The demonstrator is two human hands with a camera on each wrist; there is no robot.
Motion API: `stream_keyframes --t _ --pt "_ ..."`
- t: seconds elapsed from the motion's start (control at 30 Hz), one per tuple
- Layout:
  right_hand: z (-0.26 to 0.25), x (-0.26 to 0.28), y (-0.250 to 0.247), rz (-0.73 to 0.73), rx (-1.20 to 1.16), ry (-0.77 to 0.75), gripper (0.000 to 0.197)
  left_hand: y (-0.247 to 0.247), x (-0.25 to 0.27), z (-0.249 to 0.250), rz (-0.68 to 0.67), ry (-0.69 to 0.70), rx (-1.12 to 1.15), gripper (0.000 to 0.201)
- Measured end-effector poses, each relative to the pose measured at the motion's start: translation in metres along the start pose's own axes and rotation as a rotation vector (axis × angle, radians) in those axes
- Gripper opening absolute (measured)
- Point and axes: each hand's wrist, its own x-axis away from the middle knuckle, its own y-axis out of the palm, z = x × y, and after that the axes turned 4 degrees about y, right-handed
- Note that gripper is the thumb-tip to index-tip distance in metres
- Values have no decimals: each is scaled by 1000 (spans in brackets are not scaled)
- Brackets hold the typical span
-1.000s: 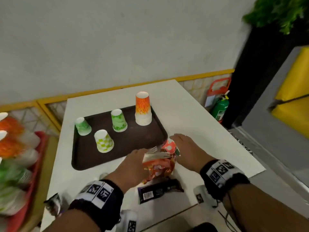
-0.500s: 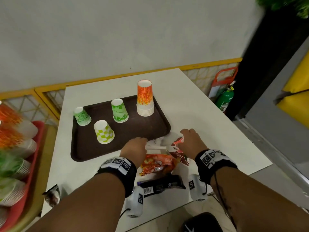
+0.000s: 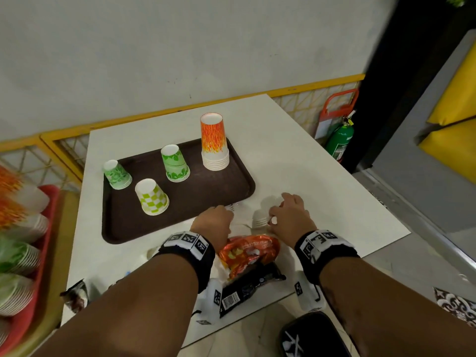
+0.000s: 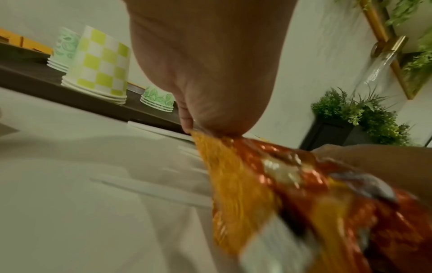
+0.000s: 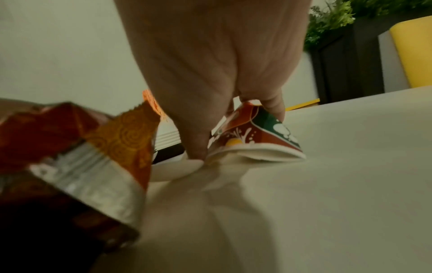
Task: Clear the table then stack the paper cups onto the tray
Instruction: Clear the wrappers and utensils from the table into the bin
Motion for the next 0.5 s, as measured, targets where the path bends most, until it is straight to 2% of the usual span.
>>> stream_keyframes --t 0.1,0.27,0.33,0.4,0.5 --pt "2 -3 2 48 -85 26 45 1 -3 11 -5 67 -37 37" --pt "13 -10 -2 128 -114 110 34 -5 -13 26 -7 105 -59 32" --pt "21 -10 -7 142 -138 175 32 -9 -14 26 -23 79 23 34" --pt "31 -10 -13 154 -207 263 29 -18 -14 24 18 1 177 32" --pt "47 -7 -25 210 -376 375 26 -37 -6 25 169 -125 425 11"
